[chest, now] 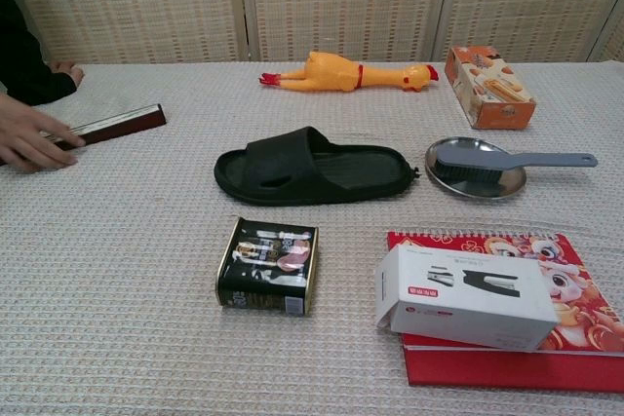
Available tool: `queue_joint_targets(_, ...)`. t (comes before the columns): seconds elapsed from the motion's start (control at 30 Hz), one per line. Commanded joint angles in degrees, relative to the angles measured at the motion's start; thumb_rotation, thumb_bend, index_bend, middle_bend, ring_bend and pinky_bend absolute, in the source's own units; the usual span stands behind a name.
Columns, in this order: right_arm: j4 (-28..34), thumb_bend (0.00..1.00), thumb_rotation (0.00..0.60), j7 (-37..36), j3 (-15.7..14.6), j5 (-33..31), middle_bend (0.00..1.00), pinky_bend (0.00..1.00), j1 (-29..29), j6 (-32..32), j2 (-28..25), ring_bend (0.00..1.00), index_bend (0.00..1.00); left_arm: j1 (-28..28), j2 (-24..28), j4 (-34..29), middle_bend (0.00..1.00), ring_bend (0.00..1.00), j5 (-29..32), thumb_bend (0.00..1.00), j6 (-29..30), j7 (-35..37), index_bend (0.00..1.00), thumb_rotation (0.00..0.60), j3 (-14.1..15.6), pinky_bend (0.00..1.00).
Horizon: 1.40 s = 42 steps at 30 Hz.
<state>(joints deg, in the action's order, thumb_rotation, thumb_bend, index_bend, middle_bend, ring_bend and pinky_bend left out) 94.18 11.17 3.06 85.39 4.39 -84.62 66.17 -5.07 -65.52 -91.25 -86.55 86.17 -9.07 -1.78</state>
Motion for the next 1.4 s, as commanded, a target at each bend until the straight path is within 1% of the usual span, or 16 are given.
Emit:
queue_joint_targets(0.03, -0.42, 0.09, 0.6, -0.25, -0.09, 0.49, 0.0, 0.0, 0.04, -0.13, 0.13, 0.0, 0.0, 0.1, -0.05, -0.08, 0.0, 0.0, -0.38, 0.4, 0.33, 0.01, 0.0, 0.6, 0.04, 0.08)
queue_joint_targets(0.17, -4.13, 0.09, 0.6, -3.1, 0.02, 3.6, 0.0, 0.0, 0.69, -1.58, 2.25, 0.0, 0.0, 0.18, -0.2, -0.3, 0.0, 0.0, -0.26, 0.4, 0.4, -0.74, 0.0, 0.599, 0.02, 0.09)
queue_joint_targets(0.23, -5.86, 0.09, 0.6, -2.99, 0.52, 3.57, 0.0, 0.0, 1.47, -0.96, 3.24, 0.0, 0.0, 0.26, -0.14, -0.39, 0.0, 0.0, -0.12, 0.4, 0.27, -0.75, 0.0, 0.599, 0.12, 0.09)
queue_joint_targets(0.33, -8.82, 0.09, 0.6, -1.84, 2.54, 1.48, 0.0, 0.0, 4.66, 3.32, 4.64, 0.0, 0.0, 0.21, 0.13, -0.54, 0.0, 0.0, -0.02, 0.4, 0.29, -0.19, 0.0, 0.599, -0.09, 0.09)
queue_joint_targets(0.43, -13.2, 0.09, 0.6, -1.52, 4.79, -1.01, 0.0, 0.0, 9.29, 9.71, 6.71, 0.0, 0.0, -0.12, 0.16, -0.45, 0.0, 0.0, -0.35, 0.4, 0.08, 0.55, 0.0, 0.599, -0.22, 0.09)
queue_joint_targets(0.5, -15.5, 0.09, 0.6, -1.46, 6.23, -2.74, 0.02, 0.0, 12.7, 14.43, 7.97, 0.0, 0.01, -0.33, 0.19, -0.41, 0.0, 0.0, -0.62, 0.4, -0.27, 0.89, 0.0, 0.6, -0.1, 0.09)
queue_joint_targets(0.57, -17.71, 0.11, 0.6, -1.55, 7.62, -4.54, 0.08, 0.0, 15.94, 18.73, 9.52, 0.0, 0.06, -0.44, 0.19, -0.37, 0.0, 0.0, -0.93, 0.4, -0.47, 1.06, 0.0, 0.6, 0.08, 0.09)
queue_joint_targets(0.67, -21.27, 0.13, 0.6, -0.46, 9.41, -7.27, 0.14, 0.0, 20.01, 23.46, 12.6, 0.0, 0.14, -0.51, 0.3, -0.57, 0.0, 0.0, -1.22, 0.4, -0.63, 1.18, 0.0, 0.6, 0.28, 0.09)
queue_joint_targets(0.77, -24.34, 0.13, 0.6, 1.83, 10.56, -10.03, 0.19, 0.0, 23.3, 27.11, 15.72, 0.01, 0.2, -0.44, 0.39, -0.6, 0.0, 0.0, -1.24, 0.41, -0.64, 1.52, 0.0, 0.6, 0.38, 0.09)
queue_joint_targets(0.87, -27.71, 0.14, 0.6, 3.81, 11.56, -12.76, 0.2, 0.02, 25.99, 29.66, 19.12, 0.03, 0.24, -0.34, 0.67, -0.66, 0.0, 0.0, -1.12, 0.41, -0.68, 1.95, 0.0, 0.6, 0.46, 0.09)
queue_joint_targets(1.0, -30.21, 0.14, 0.6, 4.19, 12.03, -15.31, 0.2, 0.03, 28.54, 32.71, 22.15, 0.03, 0.24, -0.22, 1.04, -0.68, 0.0, 0.0, -0.97, 0.4, -0.69, 2.56, 0.0, 0.6, 0.5, 0.1)
queue_joint_targets(1.27, -33.26, 0.14, 0.6, 3.91, 11.46, -17.75, 0.2, 0.03, 30.76, 34.79, 26.27, 0.04, 0.23, -0.26, 1.35, -0.72, 0.0, 0.0, -0.73, 0.4, -1.17, 3.11, 0.0, 0.6, 0.6, 0.1)
queue_joint_targets(1.4, -35.43, 0.14, 0.6, 3.55, 11.35, -18.29, 0.2, 0.05, 32.04, 35.69, 28.09, 0.06, 0.26, -0.06, 1.23, -0.45, 0.0, 0.0, -1.76, 0.4, -0.15, 3.51, 0.0, 0.6, 0.7, 0.1)
